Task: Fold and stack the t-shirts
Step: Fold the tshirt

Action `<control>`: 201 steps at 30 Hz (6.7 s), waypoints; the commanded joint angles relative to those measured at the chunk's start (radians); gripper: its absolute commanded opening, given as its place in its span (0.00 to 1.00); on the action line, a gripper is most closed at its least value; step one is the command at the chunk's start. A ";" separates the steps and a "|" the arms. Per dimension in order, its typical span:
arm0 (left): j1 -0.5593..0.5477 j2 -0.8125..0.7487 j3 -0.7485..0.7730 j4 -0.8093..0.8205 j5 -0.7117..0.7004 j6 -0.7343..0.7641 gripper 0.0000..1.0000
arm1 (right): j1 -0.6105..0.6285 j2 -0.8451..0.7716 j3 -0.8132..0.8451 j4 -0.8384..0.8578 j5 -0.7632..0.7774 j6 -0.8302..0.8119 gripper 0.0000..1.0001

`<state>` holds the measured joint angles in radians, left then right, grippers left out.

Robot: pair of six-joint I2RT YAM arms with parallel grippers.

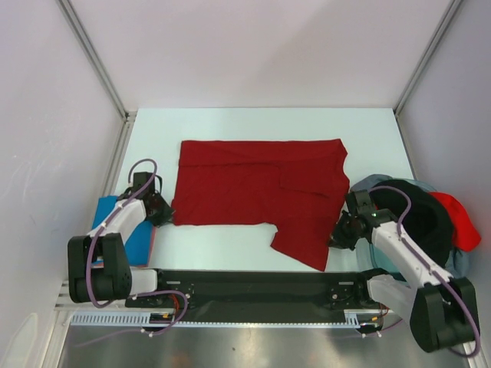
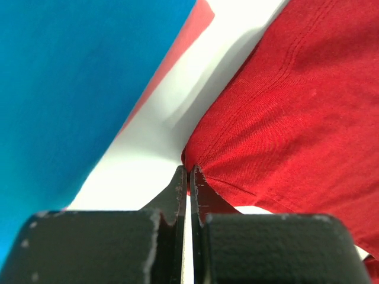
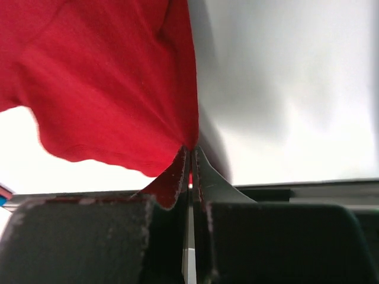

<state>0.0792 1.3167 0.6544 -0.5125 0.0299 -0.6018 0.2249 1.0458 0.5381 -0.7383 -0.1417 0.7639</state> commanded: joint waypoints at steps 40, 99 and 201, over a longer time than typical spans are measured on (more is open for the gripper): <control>-0.027 0.119 0.339 -0.040 0.085 0.039 0.00 | -0.217 0.367 0.542 -0.119 -0.090 -0.250 0.00; 0.013 0.769 0.962 -0.072 0.120 -0.062 0.00 | -0.318 1.195 1.447 -0.099 -0.338 -0.193 0.00; 0.024 0.533 0.596 -0.003 0.028 0.105 0.00 | -0.269 0.936 0.936 -0.179 0.100 -0.459 0.58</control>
<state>0.0864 1.8606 1.2186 -0.5159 0.1032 -0.5381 -0.0582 1.9720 1.4349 -0.8799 -0.1337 0.3359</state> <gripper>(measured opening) 0.016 0.583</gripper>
